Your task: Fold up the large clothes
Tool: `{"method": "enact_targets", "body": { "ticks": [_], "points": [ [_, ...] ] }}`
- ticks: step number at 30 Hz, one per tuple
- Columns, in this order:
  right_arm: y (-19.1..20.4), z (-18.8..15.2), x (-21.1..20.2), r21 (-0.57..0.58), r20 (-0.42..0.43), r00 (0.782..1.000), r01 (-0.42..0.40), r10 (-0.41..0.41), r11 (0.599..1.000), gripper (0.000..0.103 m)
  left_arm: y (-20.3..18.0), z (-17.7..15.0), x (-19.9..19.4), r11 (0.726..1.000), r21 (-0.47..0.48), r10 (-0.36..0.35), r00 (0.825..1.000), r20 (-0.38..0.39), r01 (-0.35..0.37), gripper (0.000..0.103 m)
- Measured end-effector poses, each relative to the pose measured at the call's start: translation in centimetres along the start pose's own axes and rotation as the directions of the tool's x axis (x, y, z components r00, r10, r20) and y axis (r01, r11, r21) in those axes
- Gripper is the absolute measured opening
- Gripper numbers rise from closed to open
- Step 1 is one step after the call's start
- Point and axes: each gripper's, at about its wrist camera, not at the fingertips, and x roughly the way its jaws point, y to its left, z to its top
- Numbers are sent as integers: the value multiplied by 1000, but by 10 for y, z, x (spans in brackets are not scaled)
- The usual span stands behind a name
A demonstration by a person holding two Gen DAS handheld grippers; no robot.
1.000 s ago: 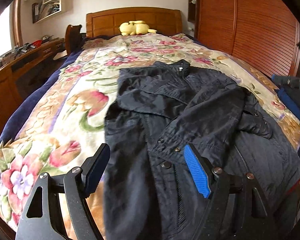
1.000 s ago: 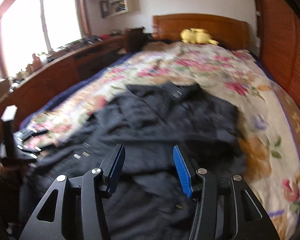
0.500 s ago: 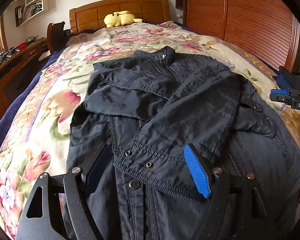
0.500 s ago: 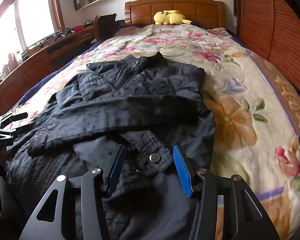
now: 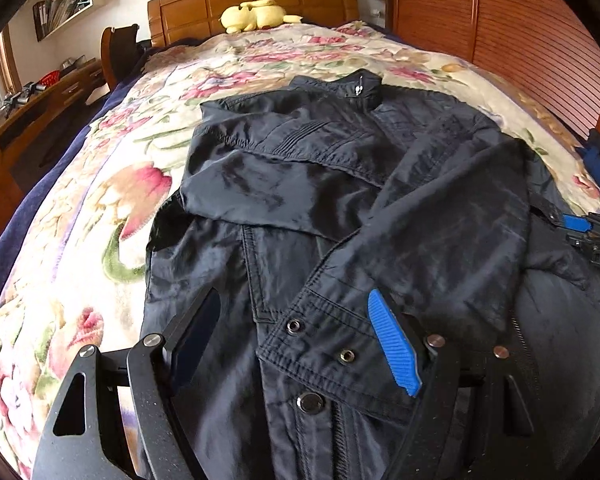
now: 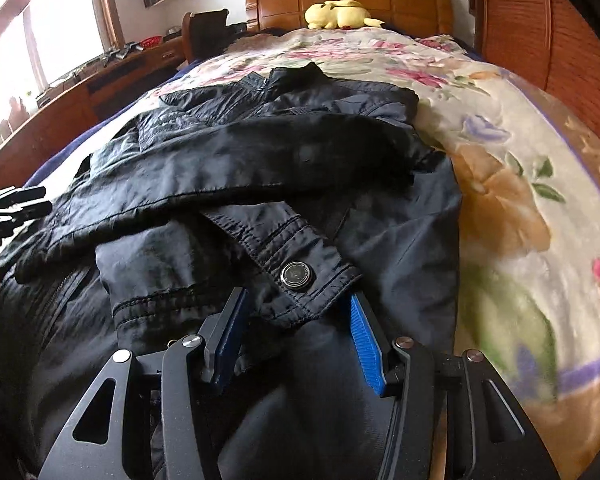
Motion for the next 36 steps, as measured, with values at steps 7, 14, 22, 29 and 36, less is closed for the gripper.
{"method": "enact_targets", "body": {
  "ticks": [7,14,22,29,36],
  "points": [
    [-3,-4,2,11,12,1000,-11,10,1000,52,-2,-16,9,999,4,-41,997,-58,42,77],
    [-4,-6,-1,14,16,1000,-13,13,1000,52,-2,-26,4,997,6,-75,995,-66,76,77],
    [-2,-7,-2,13,21,1000,-7,7,1000,52,-2,-31,2,995,4,-98,994,-53,99,57],
    [-2,-7,-2,12,22,1000,-8,8,1000,52,-8,-37,-5,993,43,-108,993,-39,110,19],
    [-2,-7,-2,13,22,1000,-8,8,1000,52,0,-23,-43,993,5,-121,988,92,122,7]
  ]
}}
